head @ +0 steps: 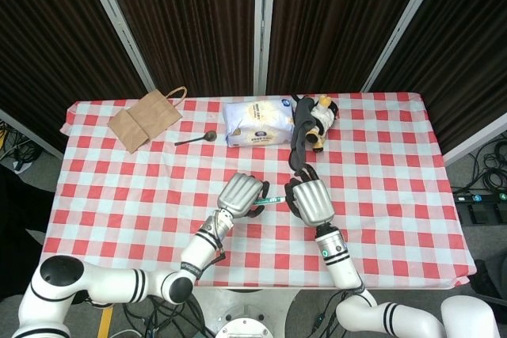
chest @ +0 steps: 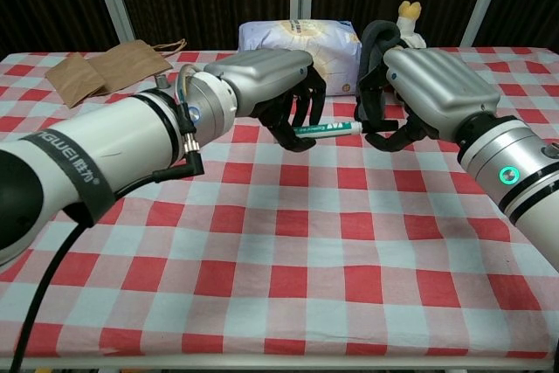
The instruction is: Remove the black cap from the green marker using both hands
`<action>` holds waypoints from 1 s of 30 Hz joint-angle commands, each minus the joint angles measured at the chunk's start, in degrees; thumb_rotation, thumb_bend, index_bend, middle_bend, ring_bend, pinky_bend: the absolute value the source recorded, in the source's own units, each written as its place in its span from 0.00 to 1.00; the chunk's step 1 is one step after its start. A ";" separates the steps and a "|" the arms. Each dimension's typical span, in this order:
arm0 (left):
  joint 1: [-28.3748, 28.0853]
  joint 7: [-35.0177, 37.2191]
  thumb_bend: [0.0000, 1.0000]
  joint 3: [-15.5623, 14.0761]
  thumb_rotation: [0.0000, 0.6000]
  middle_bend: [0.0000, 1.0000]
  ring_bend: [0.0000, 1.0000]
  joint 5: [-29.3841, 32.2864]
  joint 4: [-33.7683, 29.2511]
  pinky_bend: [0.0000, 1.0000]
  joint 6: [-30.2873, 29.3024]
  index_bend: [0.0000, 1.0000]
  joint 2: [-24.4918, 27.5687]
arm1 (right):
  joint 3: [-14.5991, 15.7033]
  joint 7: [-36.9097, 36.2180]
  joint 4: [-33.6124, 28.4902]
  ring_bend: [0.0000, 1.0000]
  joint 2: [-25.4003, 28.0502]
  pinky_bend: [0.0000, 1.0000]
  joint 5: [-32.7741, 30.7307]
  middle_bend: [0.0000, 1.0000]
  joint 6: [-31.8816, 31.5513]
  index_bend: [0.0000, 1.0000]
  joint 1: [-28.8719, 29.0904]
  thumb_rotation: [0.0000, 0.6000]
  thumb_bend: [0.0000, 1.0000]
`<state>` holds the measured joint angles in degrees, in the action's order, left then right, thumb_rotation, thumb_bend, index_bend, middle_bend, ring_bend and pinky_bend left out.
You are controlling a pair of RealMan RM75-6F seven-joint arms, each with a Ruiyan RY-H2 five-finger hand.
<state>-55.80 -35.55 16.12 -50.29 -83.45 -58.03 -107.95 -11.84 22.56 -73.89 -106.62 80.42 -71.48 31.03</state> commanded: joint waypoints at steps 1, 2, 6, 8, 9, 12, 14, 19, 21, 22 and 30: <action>-0.01 0.09 0.41 -0.06 1.00 0.59 0.52 0.08 0.01 0.56 -0.01 0.57 0.12 | 0.06 -0.14 0.18 0.32 -0.06 0.19 -0.03 0.68 -0.28 0.75 -0.06 1.00 0.27; 0.02 0.15 0.41 -0.12 1.00 0.59 0.52 0.10 -0.01 0.56 -0.03 0.57 0.23 | 0.14 -0.22 0.27 0.32 -0.07 0.19 -0.06 0.68 -0.44 0.75 -0.15 1.00 0.28; 0.42 0.73 0.41 -0.54 1.00 0.59 0.52 0.02 -0.10 0.56 -0.14 0.57 0.77 | 0.44 -0.62 0.60 0.33 0.17 0.19 -0.24 0.69 -0.84 0.77 -0.55 1.00 0.28; 1.01 1.34 0.41 -1.07 1.00 0.59 0.52 -0.23 -0.20 0.56 -0.38 0.57 1.16 | 0.59 -0.94 0.75 0.33 0.47 0.19 -0.43 0.69 -0.92 0.77 -0.81 1.00 0.29; 1.39 1.69 0.41 -1.41 1.00 0.59 0.52 -0.41 -0.22 0.56 -0.57 0.57 1.35 | 0.72 -1.03 0.84 0.33 0.64 0.19 -0.49 0.69 -0.97 0.77 -0.97 1.00 0.29; 3.03 3.14 0.41 -2.91 1.00 0.59 0.52 -1.14 0.30 0.56 -1.35 0.57 1.87 | 1.30 -1.26 1.55 0.34 1.27 0.19 -1.15 0.69 -1.01 0.77 -1.83 1.00 0.28; 4.23 4.39 0.41 -3.90 1.00 0.59 0.52 -1.46 1.17 0.56 -1.60 0.57 2.03 | 1.60 -1.72 2.34 0.34 1.73 0.19 -2.02 0.69 -0.78 0.78 -2.55 1.00 0.28; 6.93 7.51 0.41 -6.52 1.00 0.59 0.52 -3.87 3.91 0.56 -2.02 0.57 2.61 | 2.33 -3.50 4.71 0.34 2.66 0.19 -3.70 0.69 -0.08 0.78 -4.14 1.00 0.28; 7.76 8.73 0.41 -7.18 1.00 0.59 0.52 -4.54 5.17 0.55 -1.88 0.57 2.53 | 2.58 -4.20 5.59 0.34 2.74 0.19 -4.05 0.69 0.22 0.78 -4.52 1.00 0.28; 8.12 9.27 0.41 -7.52 1.00 0.59 0.52 -4.82 5.89 0.55 -1.68 0.57 2.43 | 2.69 -4.52 6.02 0.34 2.73 0.19 -4.18 0.69 0.42 0.78 -4.64 1.00 0.28; 9.73 12.47 0.35 -9.16 1.00 0.57 0.51 -7.72 10.81 0.54 0.63 0.55 1.57 | 3.11 -6.55 8.91 0.33 1.69 0.19 -4.23 0.68 1.18 0.77 -4.95 1.00 0.26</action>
<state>-46.38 -23.54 7.15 -57.67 -72.97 -57.79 -106.31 -8.80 16.11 -65.08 -104.84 76.16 -70.44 26.09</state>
